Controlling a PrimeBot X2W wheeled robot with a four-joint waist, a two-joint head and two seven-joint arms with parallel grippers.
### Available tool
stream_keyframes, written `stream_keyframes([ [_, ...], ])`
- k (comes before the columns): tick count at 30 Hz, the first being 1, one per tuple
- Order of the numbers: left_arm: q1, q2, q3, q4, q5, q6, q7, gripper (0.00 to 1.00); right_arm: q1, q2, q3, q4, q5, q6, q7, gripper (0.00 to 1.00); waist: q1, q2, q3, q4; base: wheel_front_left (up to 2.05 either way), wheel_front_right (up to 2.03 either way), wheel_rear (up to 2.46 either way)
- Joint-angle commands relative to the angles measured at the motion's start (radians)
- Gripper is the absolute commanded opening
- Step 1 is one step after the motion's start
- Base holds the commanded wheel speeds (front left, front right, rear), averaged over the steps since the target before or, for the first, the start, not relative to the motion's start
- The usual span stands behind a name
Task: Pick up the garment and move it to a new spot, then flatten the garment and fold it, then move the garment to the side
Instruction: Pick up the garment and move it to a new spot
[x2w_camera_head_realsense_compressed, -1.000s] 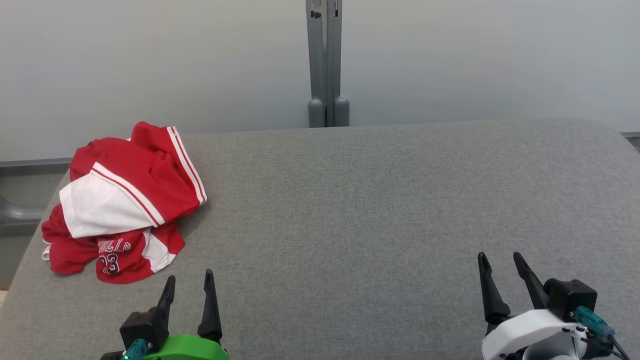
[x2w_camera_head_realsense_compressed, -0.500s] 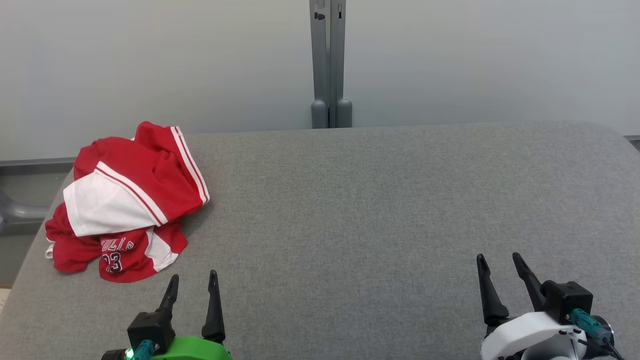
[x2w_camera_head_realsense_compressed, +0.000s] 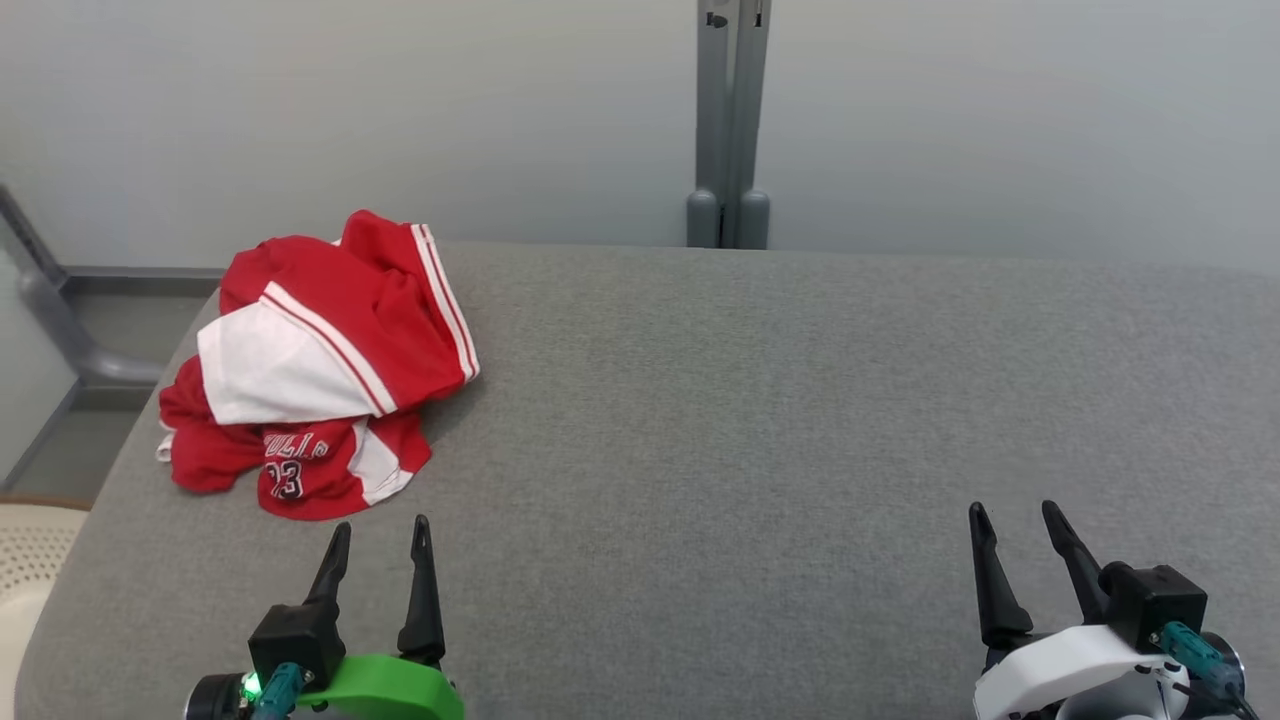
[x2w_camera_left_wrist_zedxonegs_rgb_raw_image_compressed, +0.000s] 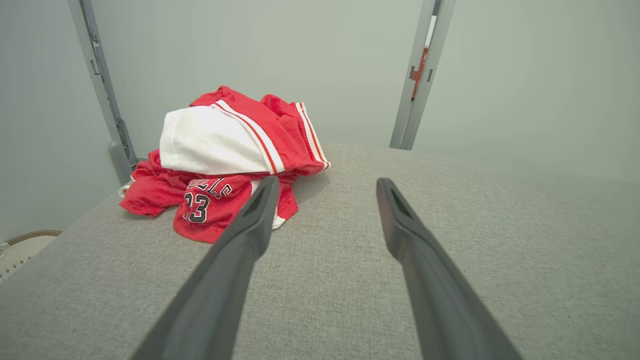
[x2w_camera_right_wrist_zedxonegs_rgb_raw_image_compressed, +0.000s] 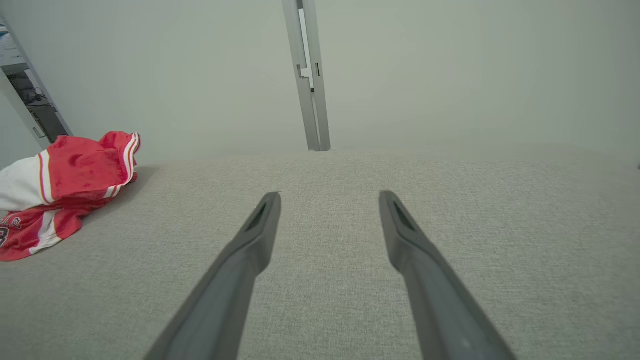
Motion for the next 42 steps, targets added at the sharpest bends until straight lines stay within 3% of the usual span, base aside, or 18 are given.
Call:
stream_keyframes([
  [1, -0.011, 0.008, 0.007, -0.006, 0.014, -0.002, -0.001, 1.0, 0.006, -0.003, 0.0, -0.009, 0.004, 0.0, -0.009, 1.0, 0.0, 0.0, 0.015, 0.086, 0.0, 0.0, 0.0],
  [10, -0.017, 0.031, 0.049, -0.033, 0.049, -0.007, -0.001, 1.0, -0.014, -0.003, 0.014, -0.021, 0.03, 0.0, -0.016, 1.0, 0.0, 0.0, 0.032, 0.305, 0.0, 0.0, 0.0],
  [14, -0.003, 0.036, 0.092, -0.064, 0.042, 0.007, -0.001, 1.0, -0.059, -0.003, 0.053, -0.017, 0.022, 0.0, -0.016, 1.0, 0.0, 0.0, 0.068, 0.346, 0.0, 0.0, 0.0],
  [27, 0.072, 0.014, 0.205, -0.171, 0.013, 0.026, -0.001, 1.0, -0.166, -0.004, 0.128, 0.038, 0.032, 0.0, -0.017, 1.0, 0.0, 0.0, 0.117, 0.372, 0.0, 0.0, 0.0],
  [38, 0.06, 0.006, 0.221, -0.148, 0.013, -0.001, -0.001, 1.0, -0.149, -0.004, 0.13, 0.047, 0.033, 0.0, -0.017, 1.0, 0.0, 0.0, 0.115, 0.37, 0.0, 0.0, 0.0],
  [42, -0.017, 0.012, 0.193, -0.059, 0.013, -0.039, -0.001, 1.0, -0.13, -0.004, 0.118, 0.039, 0.027, 0.0, -0.017, 1.0, 0.0, 0.0, 0.118, 0.371, 0.0, 0.0, 0.0],
])
